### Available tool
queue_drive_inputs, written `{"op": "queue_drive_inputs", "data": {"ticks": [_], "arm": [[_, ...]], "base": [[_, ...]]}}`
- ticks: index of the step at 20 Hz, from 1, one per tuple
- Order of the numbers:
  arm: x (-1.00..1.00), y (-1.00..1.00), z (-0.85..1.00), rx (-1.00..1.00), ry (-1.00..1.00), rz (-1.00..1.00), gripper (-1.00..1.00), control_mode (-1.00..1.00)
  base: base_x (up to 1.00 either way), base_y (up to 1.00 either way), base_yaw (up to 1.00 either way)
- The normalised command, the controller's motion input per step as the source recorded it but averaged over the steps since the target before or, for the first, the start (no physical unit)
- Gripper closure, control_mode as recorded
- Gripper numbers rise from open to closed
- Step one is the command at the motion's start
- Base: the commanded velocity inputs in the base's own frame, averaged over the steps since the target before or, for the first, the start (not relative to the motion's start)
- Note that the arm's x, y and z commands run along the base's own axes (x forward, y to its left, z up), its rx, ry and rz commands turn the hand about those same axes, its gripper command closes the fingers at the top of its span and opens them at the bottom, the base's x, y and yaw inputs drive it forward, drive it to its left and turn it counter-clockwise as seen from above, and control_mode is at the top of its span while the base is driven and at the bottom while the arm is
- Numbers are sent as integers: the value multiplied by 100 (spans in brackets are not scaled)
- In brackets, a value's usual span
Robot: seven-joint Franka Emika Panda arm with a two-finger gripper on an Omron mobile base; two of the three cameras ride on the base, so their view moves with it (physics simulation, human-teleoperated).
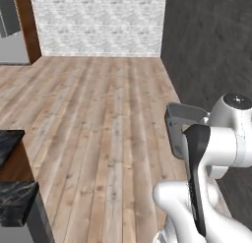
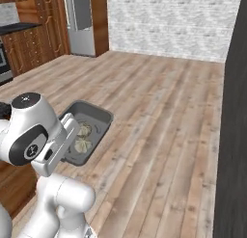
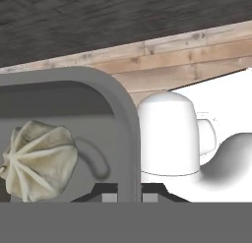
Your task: Place two dumplings into each of the tupperware containers and then place the containers in the fridge.
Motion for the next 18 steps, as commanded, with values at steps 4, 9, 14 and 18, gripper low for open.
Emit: {"op": "queue_drive_inputs", "data": {"ticks": [4,9,14,18], "arm": [[0,0,0,0,0,0,100,100],[0,0,0,0,0,0,100,100],[0,0,0,0,0,0,100,100],[0,0,0,0,0,0,100,100]], "base": [[100,-33,21],[100,-31,22],[100,-25,24],[100,-11,26]]}}
